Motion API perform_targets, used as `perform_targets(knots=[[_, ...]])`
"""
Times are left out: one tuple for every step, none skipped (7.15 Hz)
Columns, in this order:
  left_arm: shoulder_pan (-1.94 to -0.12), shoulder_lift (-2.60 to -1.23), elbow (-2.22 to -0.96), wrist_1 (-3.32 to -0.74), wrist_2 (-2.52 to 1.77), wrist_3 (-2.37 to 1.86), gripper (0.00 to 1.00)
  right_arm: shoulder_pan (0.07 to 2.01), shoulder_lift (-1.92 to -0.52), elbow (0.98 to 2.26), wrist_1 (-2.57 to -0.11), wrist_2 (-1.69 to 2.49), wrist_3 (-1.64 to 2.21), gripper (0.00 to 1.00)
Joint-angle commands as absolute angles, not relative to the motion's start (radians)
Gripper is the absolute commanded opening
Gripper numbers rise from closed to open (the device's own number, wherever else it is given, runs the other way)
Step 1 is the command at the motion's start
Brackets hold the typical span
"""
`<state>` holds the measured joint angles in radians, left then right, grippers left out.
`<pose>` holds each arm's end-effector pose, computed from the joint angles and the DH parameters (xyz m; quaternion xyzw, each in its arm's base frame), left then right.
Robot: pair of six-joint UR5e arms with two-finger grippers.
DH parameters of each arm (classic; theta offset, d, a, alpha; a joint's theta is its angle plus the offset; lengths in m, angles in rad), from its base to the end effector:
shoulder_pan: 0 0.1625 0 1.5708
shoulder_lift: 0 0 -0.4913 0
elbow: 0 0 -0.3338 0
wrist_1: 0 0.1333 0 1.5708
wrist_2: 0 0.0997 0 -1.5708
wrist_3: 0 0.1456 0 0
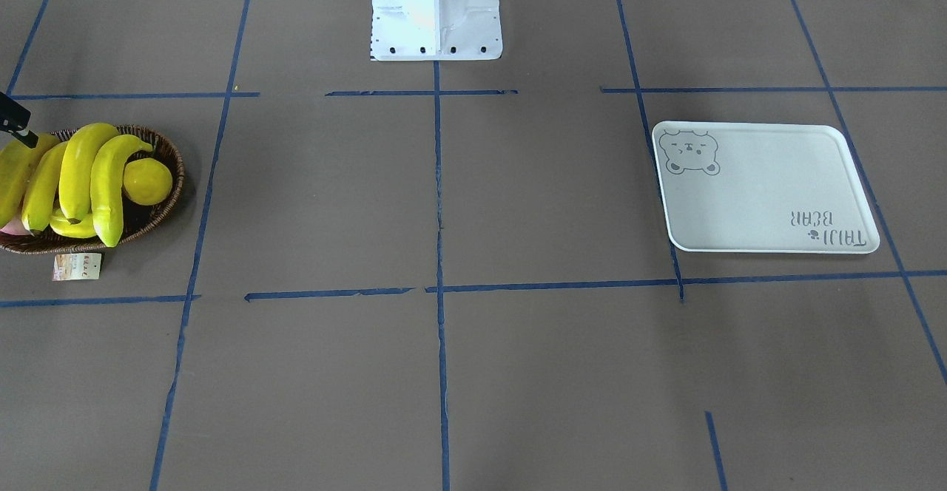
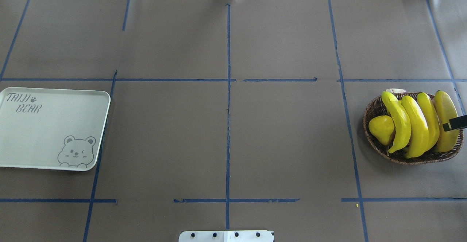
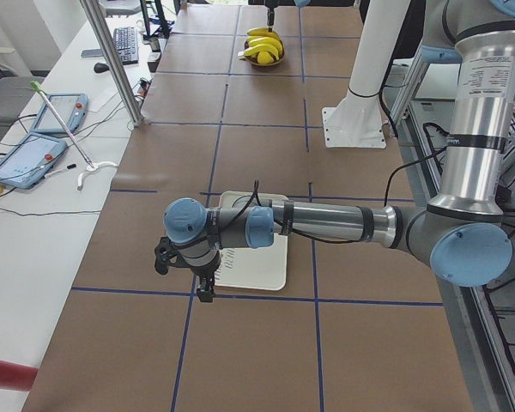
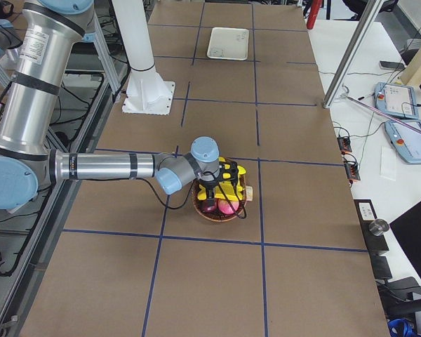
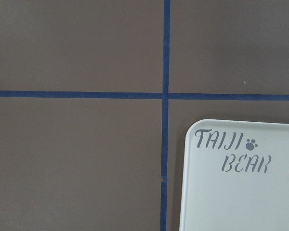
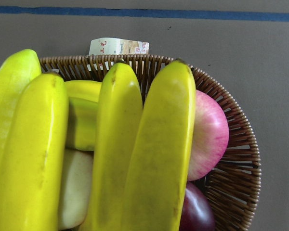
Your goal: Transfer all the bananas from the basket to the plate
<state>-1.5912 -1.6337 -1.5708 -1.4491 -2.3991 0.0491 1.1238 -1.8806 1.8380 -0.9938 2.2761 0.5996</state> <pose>-0.0354 -0.4571 0.7360 -0.0129 0.4029 0.0013 0.9151 -0.1058 -0.3108 0.6893 0.0481 -0.4124 -0.0219 0.9095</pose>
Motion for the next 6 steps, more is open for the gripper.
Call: perform_targets(knots=[[-1.592, -1.634, -1.571, -1.448, -2.399, 0.049, 1.00, 1.106, -1.881, 1.822, -0.993, 2.266, 0.598, 1.00], [-1.591, -1.635, -1.571, -1.450, -2.399, 0.049, 1.00, 1.095, -1.879, 1.819, -0.992, 2.257, 0.598, 1.00], [-1.592, -1.634, -1.571, -1.450, -2.399, 0.049, 1.00, 1.089, -1.878, 1.813, -0.992, 2.253, 0.598, 1.00], [-1.591, -1.634, -1.571, -1.450, -2.399, 0.049, 1.00, 1.083, -1.875, 1.804, -0.991, 2.253, 0.598, 1.00], [-1.592, -1.634, -1.571, -1.448, -2.399, 0.049, 1.00, 1.083, -1.875, 1.804, -0.991, 2.253, 0.598, 0.98], [-1.591, -1.634, -1.571, -1.450, -2.399, 0.049, 1.00, 1.085, -1.875, 1.802, -0.989, 2.253, 0.592, 0.82]])
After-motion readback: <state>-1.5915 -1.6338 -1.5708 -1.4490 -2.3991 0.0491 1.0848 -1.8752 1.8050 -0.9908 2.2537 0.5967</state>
